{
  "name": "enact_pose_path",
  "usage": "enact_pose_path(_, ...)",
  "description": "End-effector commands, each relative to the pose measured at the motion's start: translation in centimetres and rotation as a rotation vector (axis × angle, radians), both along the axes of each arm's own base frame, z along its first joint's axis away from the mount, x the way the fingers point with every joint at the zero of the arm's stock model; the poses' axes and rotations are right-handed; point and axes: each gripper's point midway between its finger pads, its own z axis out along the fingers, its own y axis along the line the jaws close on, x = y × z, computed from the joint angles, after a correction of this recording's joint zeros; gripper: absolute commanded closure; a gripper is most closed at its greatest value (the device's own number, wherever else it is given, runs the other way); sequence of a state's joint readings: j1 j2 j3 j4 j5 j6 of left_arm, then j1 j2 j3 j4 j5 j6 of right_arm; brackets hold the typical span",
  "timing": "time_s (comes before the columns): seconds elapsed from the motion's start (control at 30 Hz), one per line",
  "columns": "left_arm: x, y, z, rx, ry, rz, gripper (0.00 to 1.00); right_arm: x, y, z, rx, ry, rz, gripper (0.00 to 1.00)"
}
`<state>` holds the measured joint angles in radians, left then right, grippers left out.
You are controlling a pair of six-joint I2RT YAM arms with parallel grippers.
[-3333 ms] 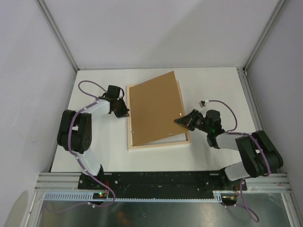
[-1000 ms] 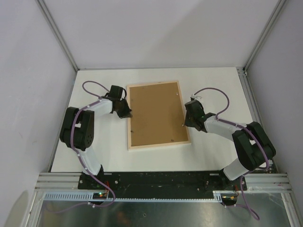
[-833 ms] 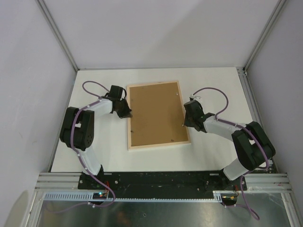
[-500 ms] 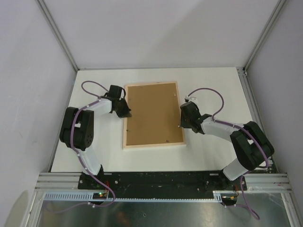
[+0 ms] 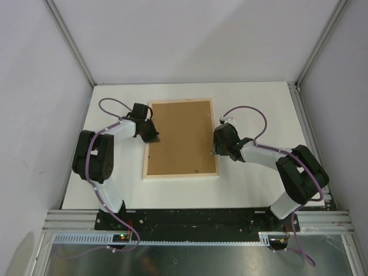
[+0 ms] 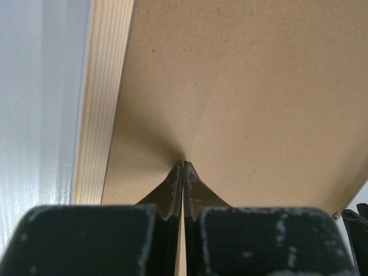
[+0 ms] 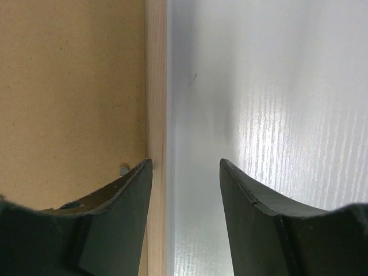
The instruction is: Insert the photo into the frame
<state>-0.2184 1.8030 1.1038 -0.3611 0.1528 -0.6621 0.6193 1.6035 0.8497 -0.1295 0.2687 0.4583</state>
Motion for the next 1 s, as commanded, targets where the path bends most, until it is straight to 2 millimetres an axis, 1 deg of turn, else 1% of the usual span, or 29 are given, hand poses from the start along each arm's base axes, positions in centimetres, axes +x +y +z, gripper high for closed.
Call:
enact_pose_path(0.0,0.8,1.3,3.3,0.033,-0.069,0.019,1.00,-1.1,1.0,-1.1,-0.003,0.057,0.048,0.44)
enact_pose_path(0.03,0.8,2.0,3.7,0.043,-0.079,0.039,0.99,-1.1,1.0,-1.0,-0.002,0.057,0.047,0.44)
enact_pose_path(0.13,1.1,5.3,4.5,0.080,-0.097,0.134,0.98,-1.0,0.9,-0.9,0.006,0.057,0.048,0.44)
enact_pose_path(0.2,1.0,7.6,4.1,0.103,-0.087,0.193,0.98,-0.9,0.9,-0.8,0.011,0.057,0.052,0.44)
enact_pose_path(0.27,0.6,9.4,3.4,0.120,-0.068,0.238,0.99,-0.9,1.0,-0.8,0.017,0.056,0.058,0.44)
enact_pose_path(0.37,0.0,11.0,2.2,0.151,-0.037,0.265,0.99,-0.8,1.1,-0.8,0.025,0.060,0.062,0.44)
enact_pose_path(0.4,-0.1,11.3,1.8,0.161,-0.028,0.269,0.99,-0.8,1.0,-0.8,0.026,0.061,0.064,0.44)
enact_pose_path(0.57,-0.7,11.3,-0.8,0.167,0.047,0.260,1.00,-0.6,1.1,-0.7,0.036,0.059,0.068,0.44)
enact_pose_path(0.67,-0.8,10.4,-1.7,0.148,0.073,0.225,1.00,-0.5,1.2,-0.8,0.045,0.060,0.072,0.44)
enact_pose_path(0.87,0.0,7.5,-2.7,0.116,0.096,0.120,1.00,-0.3,2.1,-0.8,0.069,0.060,0.096,0.42)
enact_pose_path(0.97,0.1,6.1,-3.3,0.114,0.113,0.073,1.00,-0.2,3.0,-0.7,0.068,0.061,0.114,0.40)
